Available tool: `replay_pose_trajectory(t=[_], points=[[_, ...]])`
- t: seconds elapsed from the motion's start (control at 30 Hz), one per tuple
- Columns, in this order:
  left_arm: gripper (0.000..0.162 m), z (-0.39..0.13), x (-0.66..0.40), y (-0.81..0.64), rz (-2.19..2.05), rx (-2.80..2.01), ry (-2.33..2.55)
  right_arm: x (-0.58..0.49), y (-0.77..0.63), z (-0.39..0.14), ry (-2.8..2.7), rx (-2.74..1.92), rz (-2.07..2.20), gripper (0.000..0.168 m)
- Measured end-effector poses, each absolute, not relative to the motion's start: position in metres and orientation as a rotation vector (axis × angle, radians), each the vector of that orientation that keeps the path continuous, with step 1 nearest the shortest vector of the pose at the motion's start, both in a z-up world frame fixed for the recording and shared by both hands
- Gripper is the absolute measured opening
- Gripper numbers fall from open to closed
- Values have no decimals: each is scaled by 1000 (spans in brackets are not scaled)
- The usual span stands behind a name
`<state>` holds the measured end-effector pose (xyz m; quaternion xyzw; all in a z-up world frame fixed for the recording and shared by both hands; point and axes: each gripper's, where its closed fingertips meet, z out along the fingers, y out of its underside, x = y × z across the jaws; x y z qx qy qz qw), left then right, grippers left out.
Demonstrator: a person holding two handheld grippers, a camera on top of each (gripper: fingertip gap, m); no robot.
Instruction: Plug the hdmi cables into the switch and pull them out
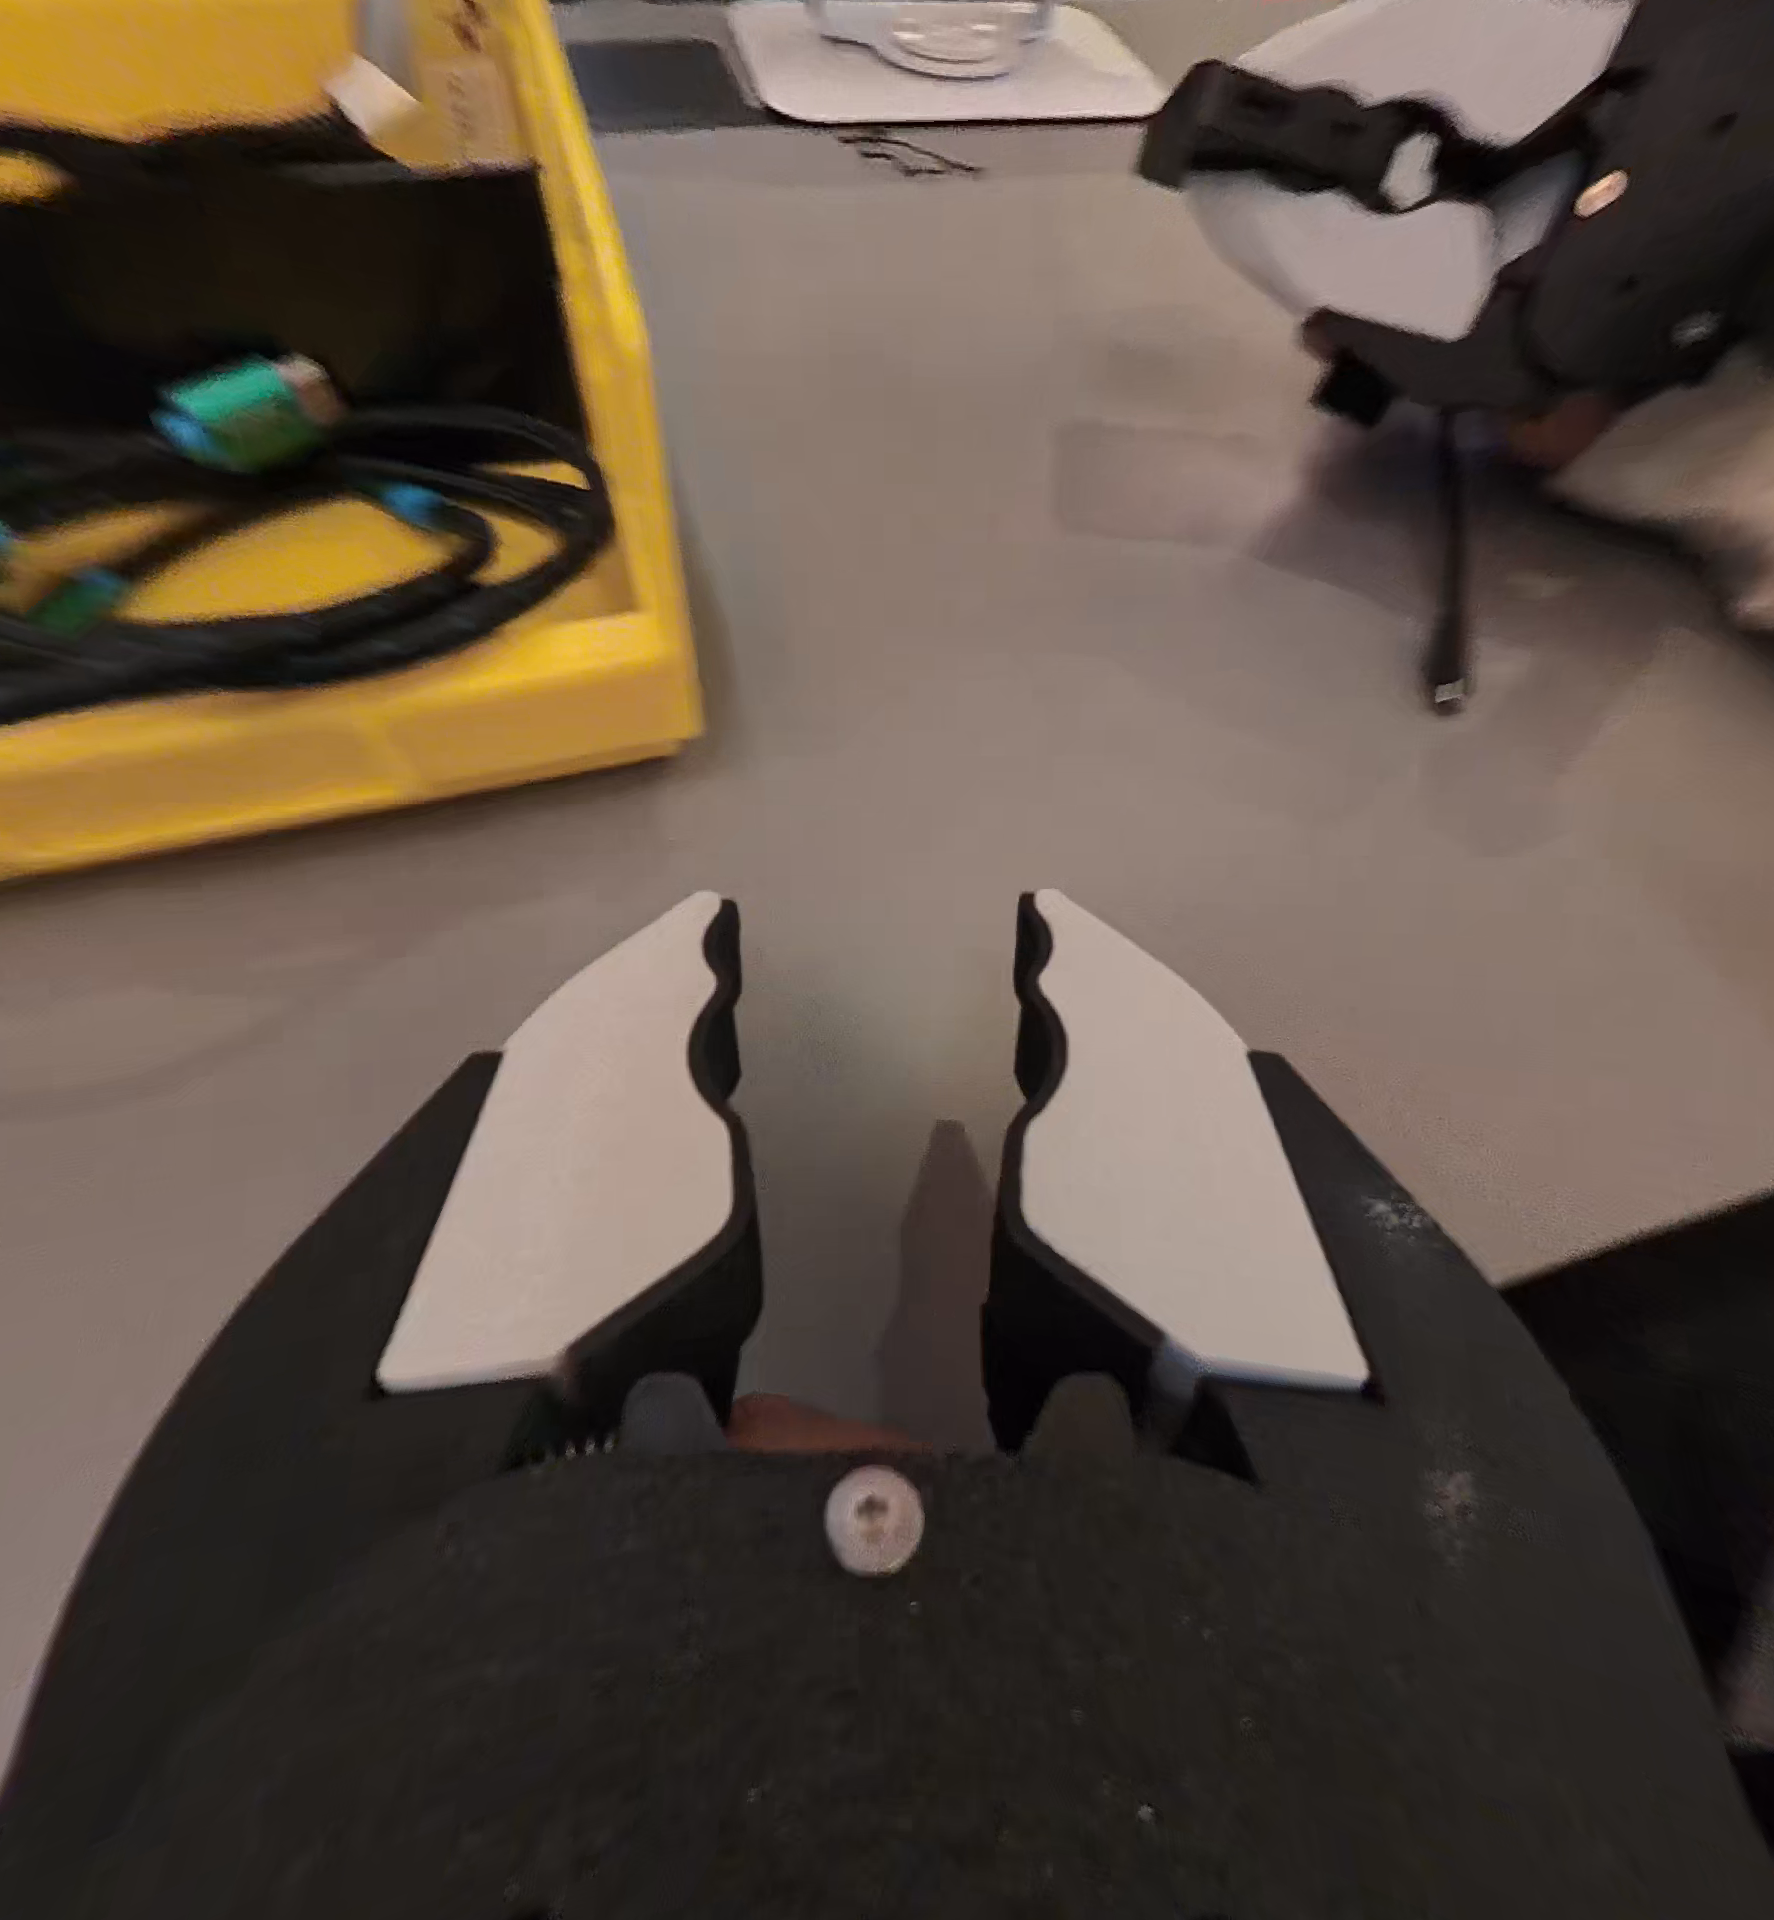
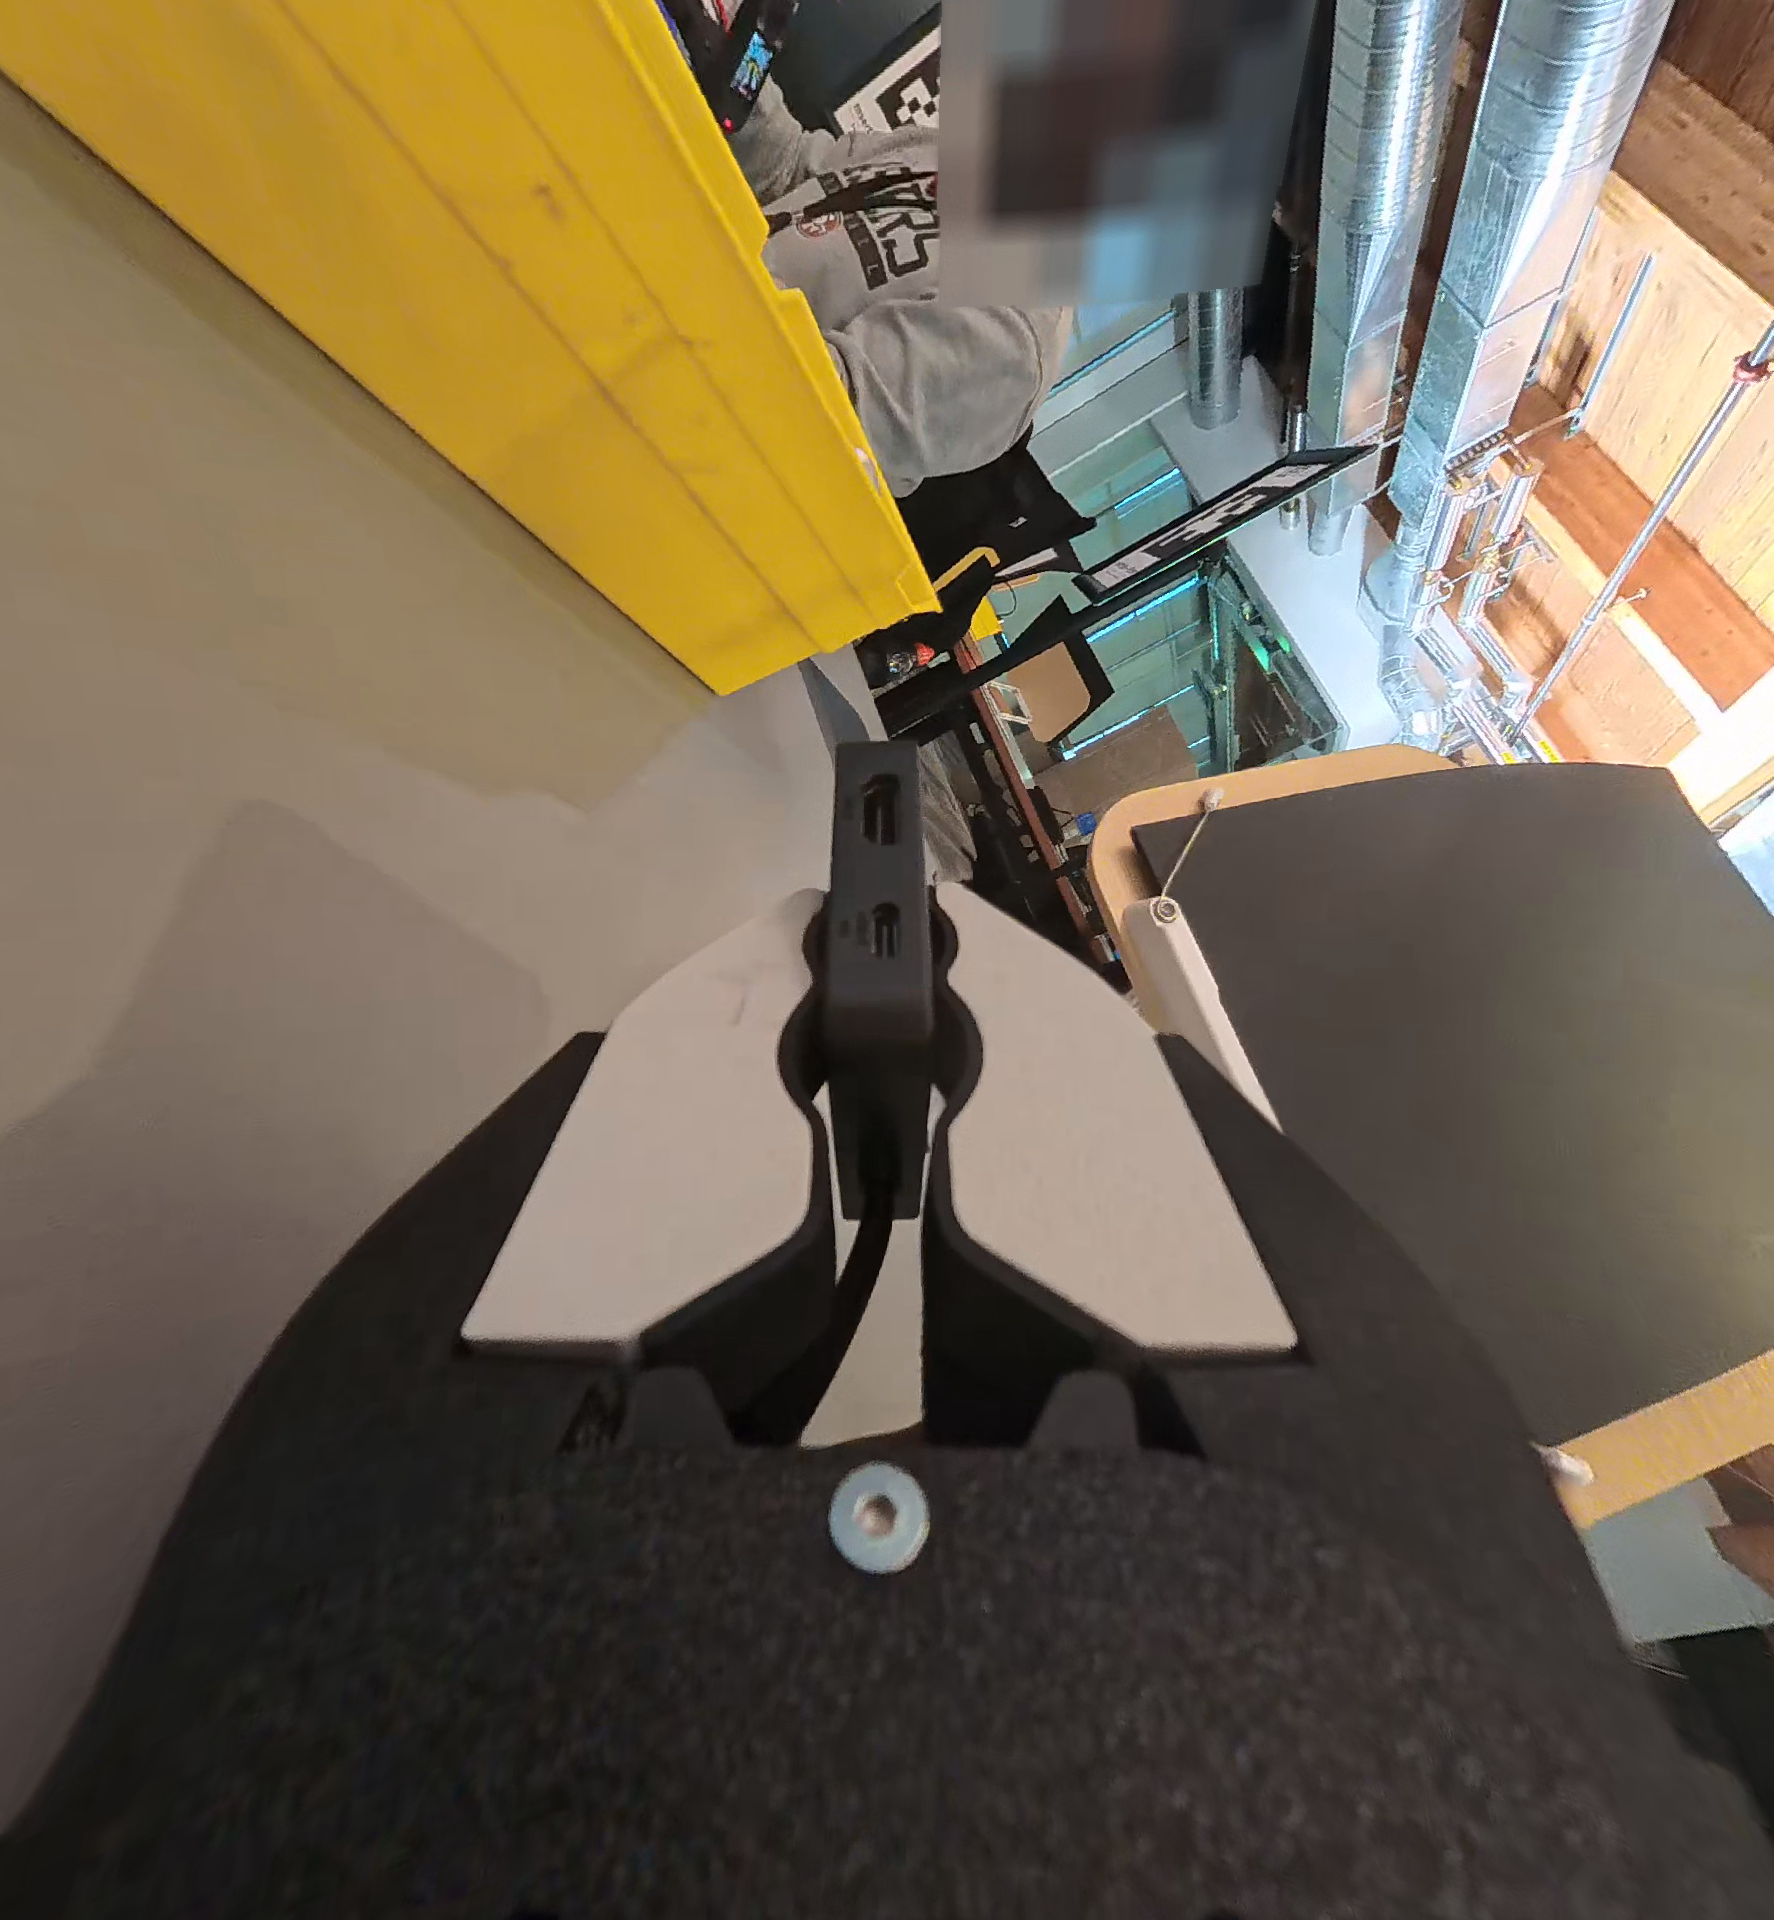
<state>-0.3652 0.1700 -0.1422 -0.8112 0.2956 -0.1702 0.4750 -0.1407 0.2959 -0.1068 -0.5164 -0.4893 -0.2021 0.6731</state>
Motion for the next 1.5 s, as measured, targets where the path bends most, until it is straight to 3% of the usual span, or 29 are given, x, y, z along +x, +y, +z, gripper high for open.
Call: replay_pose_trajectory(t=[0.17,0.33,0.4,0.47,0.6,0.97,1.13,1.23,1.5], points=[[35,-114,-421,221,4,-1915,886,-140,297,-107,-1099,-1173,-445,14],[44,-110,-449,260,10,-1975,1098,-140,297,-109,-1105,-1181,-430,14],[35,-117,-458,273,77,-1958,1215,-140,297,-109,-1108,-1186,-423,14],[16,-123,-460,278,100,-1958,1315,-140,297,-110,-1111,-1187,-419,14],[12,-110,-463,276,180,-1912,1403,-140,297,-110,-1111,-1189,-419,14],[6,23,-468,256,244,-1587,1069,-137,297,-107,-1087,-1189,-419,14],[6,58,-392,182,192,-1303,1127,-132,298,-100,-1033,-1198,-395,14],[5,38,-325,125,108,-1174,1271,-126,298,-93,-977,-1212,-355,14],[5,-109,-231,52,-158,-1246,1628,-113,299,-86,-898,-1242,-292,14]])
